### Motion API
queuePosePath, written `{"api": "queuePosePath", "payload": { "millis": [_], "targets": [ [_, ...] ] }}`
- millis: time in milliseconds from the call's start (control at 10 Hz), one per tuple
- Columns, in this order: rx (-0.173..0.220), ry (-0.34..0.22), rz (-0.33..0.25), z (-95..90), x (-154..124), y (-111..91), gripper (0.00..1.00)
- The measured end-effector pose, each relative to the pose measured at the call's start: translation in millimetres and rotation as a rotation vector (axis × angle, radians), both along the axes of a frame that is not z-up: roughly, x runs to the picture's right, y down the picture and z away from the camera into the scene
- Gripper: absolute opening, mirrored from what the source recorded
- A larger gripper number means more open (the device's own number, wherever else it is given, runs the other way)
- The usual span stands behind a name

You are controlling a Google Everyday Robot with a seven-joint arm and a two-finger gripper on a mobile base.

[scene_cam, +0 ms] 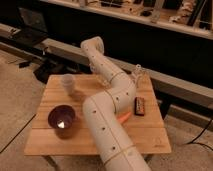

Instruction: Place the white sponge in the ceramic cup

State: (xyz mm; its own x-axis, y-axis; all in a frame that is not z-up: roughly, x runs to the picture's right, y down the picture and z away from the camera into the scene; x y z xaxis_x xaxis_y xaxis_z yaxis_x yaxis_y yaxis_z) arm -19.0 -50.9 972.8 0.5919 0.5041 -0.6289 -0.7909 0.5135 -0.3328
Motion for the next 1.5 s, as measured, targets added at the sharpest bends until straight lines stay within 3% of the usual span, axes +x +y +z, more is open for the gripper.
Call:
{"api": "queuePosePath", "payload": {
  "millis": [1300,1400,1500],
  "targets": [
    [0.000,0.000,-0.001,0.0,0.0,-0.1,0.00],
    [0.034,0.009,-0.048,-3.9,3.3,-14.9,0.00],
    [0.094,-0.003,-0.108,-8.8,-3.1,-39.1,0.00]
  ]
}}
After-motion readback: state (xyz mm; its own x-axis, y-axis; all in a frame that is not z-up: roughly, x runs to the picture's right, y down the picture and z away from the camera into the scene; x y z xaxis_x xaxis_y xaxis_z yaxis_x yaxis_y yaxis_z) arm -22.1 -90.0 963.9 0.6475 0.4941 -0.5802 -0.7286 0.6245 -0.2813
